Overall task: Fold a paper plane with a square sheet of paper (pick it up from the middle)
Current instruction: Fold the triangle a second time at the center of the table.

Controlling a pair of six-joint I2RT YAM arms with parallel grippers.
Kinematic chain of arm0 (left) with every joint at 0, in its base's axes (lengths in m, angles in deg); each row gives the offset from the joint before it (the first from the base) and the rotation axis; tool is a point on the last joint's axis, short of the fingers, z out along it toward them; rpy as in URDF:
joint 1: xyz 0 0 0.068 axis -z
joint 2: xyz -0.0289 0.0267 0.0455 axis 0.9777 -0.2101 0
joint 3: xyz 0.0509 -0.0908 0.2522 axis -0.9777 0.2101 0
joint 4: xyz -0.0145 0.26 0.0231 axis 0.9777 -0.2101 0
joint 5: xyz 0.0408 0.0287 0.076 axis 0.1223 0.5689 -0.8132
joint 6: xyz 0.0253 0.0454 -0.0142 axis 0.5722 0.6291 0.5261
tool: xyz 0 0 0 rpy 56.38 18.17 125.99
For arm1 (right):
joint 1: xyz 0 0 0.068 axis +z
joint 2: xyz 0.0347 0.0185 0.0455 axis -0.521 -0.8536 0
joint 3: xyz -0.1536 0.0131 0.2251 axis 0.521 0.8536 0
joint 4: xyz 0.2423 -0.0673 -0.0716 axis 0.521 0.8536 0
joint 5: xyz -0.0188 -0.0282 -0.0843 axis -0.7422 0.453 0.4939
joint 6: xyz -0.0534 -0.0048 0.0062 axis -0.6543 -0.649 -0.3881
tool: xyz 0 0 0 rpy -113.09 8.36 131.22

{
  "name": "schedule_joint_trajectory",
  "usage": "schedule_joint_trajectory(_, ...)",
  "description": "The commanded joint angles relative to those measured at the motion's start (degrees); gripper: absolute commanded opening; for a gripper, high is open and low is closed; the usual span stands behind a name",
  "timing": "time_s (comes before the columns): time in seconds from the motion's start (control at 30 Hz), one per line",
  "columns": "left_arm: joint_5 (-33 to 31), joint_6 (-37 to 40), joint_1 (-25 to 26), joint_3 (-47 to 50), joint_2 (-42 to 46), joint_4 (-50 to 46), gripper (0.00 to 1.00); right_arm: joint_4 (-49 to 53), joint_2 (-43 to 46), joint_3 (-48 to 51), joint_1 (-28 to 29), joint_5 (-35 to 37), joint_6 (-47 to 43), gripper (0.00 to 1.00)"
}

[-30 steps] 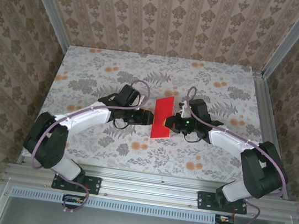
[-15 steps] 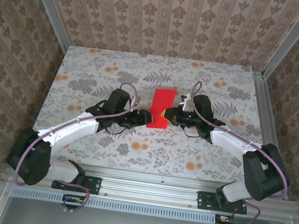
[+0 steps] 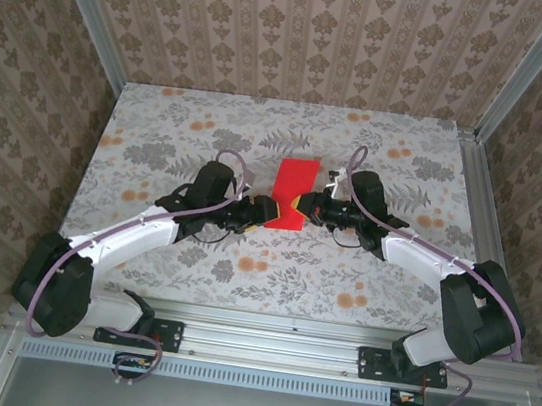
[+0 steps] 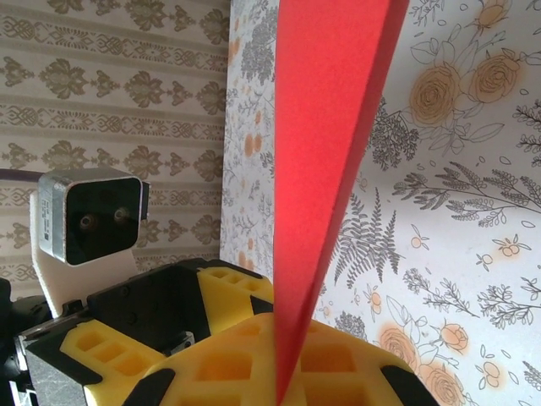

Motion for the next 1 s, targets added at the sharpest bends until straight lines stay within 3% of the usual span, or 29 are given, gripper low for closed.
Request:
schedule_joint_trajectory(0.0,1.4,-1.2,-0.1,0.3,1.0,1.9,0.66,-1.7,1.4,0.3,-0.3,-1.7,0.5,0.06)
schedule_joint_trajectory(0.97,4.8,-2.2,-2.0,-1.5,0.8,4.8,0.62,-2.0,-0.1,1.9,-0.3,-2.1,-0.8,0.06)
